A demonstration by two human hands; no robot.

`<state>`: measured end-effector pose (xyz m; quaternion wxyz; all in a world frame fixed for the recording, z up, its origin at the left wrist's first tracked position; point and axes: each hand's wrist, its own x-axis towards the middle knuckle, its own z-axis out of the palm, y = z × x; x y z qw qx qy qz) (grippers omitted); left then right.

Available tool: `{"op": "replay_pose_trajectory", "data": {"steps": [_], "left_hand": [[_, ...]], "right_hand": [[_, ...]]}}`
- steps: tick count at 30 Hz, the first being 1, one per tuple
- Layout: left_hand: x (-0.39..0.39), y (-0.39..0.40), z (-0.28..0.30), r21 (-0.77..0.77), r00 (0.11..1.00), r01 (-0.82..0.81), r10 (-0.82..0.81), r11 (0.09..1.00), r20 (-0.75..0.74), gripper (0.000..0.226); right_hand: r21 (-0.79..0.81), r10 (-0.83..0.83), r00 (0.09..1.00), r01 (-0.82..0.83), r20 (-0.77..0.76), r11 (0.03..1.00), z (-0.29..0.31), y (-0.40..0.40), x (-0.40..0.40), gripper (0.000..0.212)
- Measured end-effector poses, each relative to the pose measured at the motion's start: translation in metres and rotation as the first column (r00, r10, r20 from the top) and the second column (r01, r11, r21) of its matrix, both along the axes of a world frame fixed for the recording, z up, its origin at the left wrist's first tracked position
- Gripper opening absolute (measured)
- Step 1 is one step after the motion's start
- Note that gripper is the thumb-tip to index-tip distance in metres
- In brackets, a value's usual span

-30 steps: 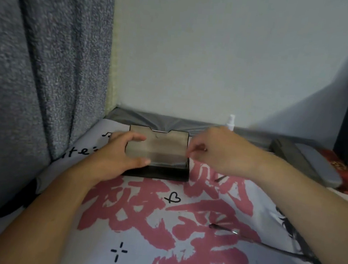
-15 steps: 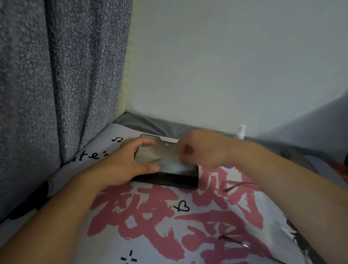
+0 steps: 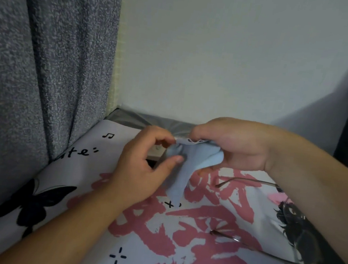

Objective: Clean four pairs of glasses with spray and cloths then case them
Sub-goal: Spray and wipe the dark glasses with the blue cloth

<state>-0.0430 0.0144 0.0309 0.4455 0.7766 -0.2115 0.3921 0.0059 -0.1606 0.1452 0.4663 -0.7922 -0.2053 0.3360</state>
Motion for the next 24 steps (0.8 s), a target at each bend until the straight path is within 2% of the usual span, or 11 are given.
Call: {"op": "replay_pose_trajectory", "data": {"steps": [2,6,9,10,12,15,21,24], "left_hand": [[-0.002,0.003,0.001,-0.084,0.999,0.02,-0.023,0.996,-0.037,0.024],[-0.002,0.005,0.007,-0.285,0.96,0.04,-0.116,0.958,-0.253,0.02],[0.004,0.008,0.009,-0.451,0.914,-0.013,-0.173,0.893,-0.368,0.015],[0.007,0.011,0.009,-0.482,0.905,-0.075,-0.143,0.873,-0.401,0.018],[0.01,0.015,0.008,-0.51,0.885,-0.177,-0.091,0.842,-0.457,0.026],[0.012,0.015,0.009,-0.589,0.867,-0.187,-0.15,0.787,-0.476,0.029],[0.014,0.013,0.006,-0.62,0.83,-0.156,-0.238,0.769,-0.504,0.022],[0.016,0.014,0.002,-0.469,0.882,-0.15,-0.096,0.871,-0.462,0.008]], "right_hand": [[-0.016,0.019,0.999,-0.019,-0.031,1.0,-0.005,0.0,0.0,0.026],[0.014,0.033,0.995,-0.032,-0.096,0.999,-0.022,0.003,0.009,0.029],[0.119,0.015,0.969,0.014,-0.246,0.993,-0.032,-0.001,0.017,0.058],[0.173,0.031,0.955,0.021,-0.296,0.985,-0.033,-0.004,0.018,0.06],[0.275,0.09,0.931,0.012,-0.353,0.961,-0.037,-0.009,0.021,0.053],[0.355,0.112,0.932,0.018,-0.344,0.935,-0.045,-0.012,0.025,0.048],[0.38,-0.011,0.965,0.114,-0.261,0.918,-0.047,-0.006,0.023,0.043],[0.435,-0.07,0.973,0.162,-0.22,0.886,-0.042,-0.003,0.018,0.023]]}}
